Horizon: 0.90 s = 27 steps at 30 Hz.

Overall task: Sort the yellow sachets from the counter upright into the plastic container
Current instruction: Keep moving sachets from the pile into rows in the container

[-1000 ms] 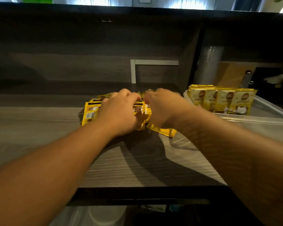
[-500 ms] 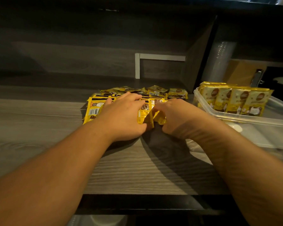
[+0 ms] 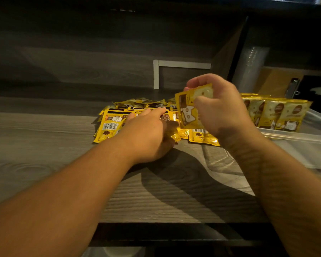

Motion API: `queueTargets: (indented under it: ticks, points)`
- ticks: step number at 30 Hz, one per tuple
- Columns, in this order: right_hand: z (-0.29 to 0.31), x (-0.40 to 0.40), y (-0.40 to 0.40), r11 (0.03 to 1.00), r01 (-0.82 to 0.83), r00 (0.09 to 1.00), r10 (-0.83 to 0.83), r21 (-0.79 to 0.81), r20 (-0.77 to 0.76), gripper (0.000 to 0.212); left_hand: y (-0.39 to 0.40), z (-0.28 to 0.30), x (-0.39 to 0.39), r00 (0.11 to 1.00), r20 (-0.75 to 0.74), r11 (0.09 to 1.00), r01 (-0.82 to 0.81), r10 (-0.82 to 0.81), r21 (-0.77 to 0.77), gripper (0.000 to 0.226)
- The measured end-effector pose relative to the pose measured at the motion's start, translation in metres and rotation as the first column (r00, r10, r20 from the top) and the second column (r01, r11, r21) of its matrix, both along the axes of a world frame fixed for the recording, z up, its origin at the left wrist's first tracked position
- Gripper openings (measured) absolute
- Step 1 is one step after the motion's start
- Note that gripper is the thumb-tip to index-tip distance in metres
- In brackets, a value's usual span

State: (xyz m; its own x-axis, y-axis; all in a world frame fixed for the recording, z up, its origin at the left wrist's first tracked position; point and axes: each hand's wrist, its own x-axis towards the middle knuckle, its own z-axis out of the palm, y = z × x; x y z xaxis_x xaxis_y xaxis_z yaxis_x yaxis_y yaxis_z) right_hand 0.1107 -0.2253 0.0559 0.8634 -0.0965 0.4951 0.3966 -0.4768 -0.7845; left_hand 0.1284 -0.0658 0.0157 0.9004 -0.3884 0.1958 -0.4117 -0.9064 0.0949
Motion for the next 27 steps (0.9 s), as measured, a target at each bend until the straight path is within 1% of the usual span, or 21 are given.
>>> queueTargets:
  ticks: [3,5,8,10,12,14,16,18,19,23,25,27]
  points:
    - [0.003,-0.002,0.0,0.968,-0.059,0.994,0.079,0.243,-0.071,0.04,-0.003,0.0,0.0,0.997,-0.071,0.995,0.016,-0.009,0.094,0.046]
    - [0.004,-0.002,-0.002,0.921,-0.076,0.988,0.121,0.383,-0.095,0.04,-0.003,0.0,0.0,0.997,-0.078,0.998,0.033,-0.028,0.056,0.042]
    - [0.007,-0.002,-0.008,0.868,-0.045,0.99,0.104,0.495,-0.091,0.039,-0.003,0.0,-0.002,0.999,-0.007,0.999,0.054,-0.054,0.001,0.048]
    - [0.008,-0.002,-0.011,0.857,-0.02,0.995,0.069,0.515,-0.076,0.04,-0.005,0.001,-0.003,0.998,0.021,0.993,0.054,-0.052,-0.101,0.049]
    - [0.009,-0.003,-0.012,0.845,-0.024,0.996,0.066,0.535,-0.058,0.04,-0.004,0.002,-0.003,0.999,0.007,0.962,0.038,-0.037,-0.269,0.055]
    - [0.009,-0.004,-0.011,0.842,-0.037,0.996,0.074,0.539,-0.048,0.041,-0.004,0.003,-0.004,0.999,0.018,0.876,0.048,-0.045,-0.479,0.062]
    - [0.008,-0.005,-0.011,0.853,-0.036,0.997,0.067,0.521,-0.04,0.042,-0.004,0.003,-0.006,0.994,0.091,0.727,0.103,-0.057,-0.679,0.062]
    - [0.008,-0.007,-0.012,0.855,-0.047,0.998,0.064,0.516,-0.015,0.043,-0.006,0.004,-0.008,0.986,0.166,0.579,0.154,-0.032,-0.801,0.058]
    - [0.009,-0.008,-0.013,0.852,-0.056,0.998,0.062,0.521,0.006,0.043,-0.006,0.004,-0.008,0.981,0.193,0.538,0.17,-0.015,-0.826,0.058]
    - [0.009,-0.008,-0.016,0.845,-0.064,0.995,0.014,0.53,0.099,0.043,-0.009,0.006,-0.007,0.959,0.278,0.509,0.215,0.05,-0.833,0.056]
    - [0.008,-0.009,-0.016,0.861,-0.046,0.99,-0.029,0.507,0.138,0.043,-0.014,0.01,-0.008,0.951,0.295,0.455,0.224,0.09,-0.862,0.052]
    - [0.008,-0.013,-0.014,0.87,-0.045,0.986,-0.04,0.491,0.16,0.045,-0.019,0.015,-0.008,0.956,0.266,0.414,0.194,0.124,-0.889,0.047]
